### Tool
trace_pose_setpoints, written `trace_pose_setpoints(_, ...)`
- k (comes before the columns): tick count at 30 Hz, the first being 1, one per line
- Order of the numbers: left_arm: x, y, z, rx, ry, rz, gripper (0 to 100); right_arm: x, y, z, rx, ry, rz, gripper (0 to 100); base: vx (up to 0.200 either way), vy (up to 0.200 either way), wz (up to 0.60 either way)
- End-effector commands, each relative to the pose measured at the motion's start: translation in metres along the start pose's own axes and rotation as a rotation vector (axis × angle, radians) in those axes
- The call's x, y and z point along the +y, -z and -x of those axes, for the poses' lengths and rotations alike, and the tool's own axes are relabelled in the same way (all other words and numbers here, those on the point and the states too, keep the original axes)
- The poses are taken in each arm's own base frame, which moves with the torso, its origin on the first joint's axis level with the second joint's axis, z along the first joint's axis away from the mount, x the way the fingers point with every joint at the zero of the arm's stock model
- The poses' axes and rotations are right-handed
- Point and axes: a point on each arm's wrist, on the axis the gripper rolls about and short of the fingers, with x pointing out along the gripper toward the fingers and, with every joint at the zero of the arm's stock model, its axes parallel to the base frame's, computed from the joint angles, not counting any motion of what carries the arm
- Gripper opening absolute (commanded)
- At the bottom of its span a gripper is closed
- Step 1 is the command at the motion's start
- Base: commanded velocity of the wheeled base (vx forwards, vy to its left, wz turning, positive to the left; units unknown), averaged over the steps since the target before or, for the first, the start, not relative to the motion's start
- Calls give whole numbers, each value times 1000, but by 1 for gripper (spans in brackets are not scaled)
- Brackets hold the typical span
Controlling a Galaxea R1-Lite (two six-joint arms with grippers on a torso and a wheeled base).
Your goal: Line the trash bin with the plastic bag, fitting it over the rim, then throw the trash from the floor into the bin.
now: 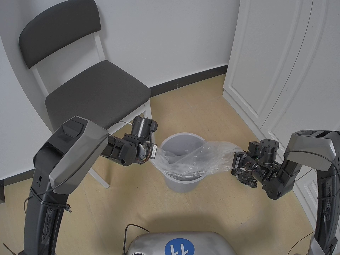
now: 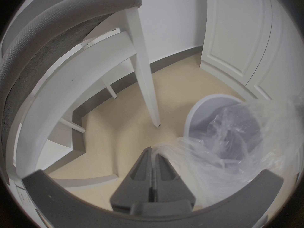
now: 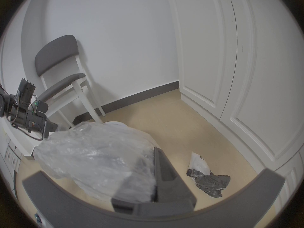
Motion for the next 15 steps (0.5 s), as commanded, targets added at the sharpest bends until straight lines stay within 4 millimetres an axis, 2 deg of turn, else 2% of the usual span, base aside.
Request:
trace_pose_setpoints(1,16,-3,10,8,-19,-23,0,-9,-13,11,3,24,22,0,0,0,0)
trace_pose_setpoints(9,30,7,14,61,-36,-104,0,-11,3,23,110,10,98,0,0,0,0)
trace_pose_setpoints(15,31,19,15,102,-24,-165,0,-11,14,33,167,-25,144,0,0,0,0)
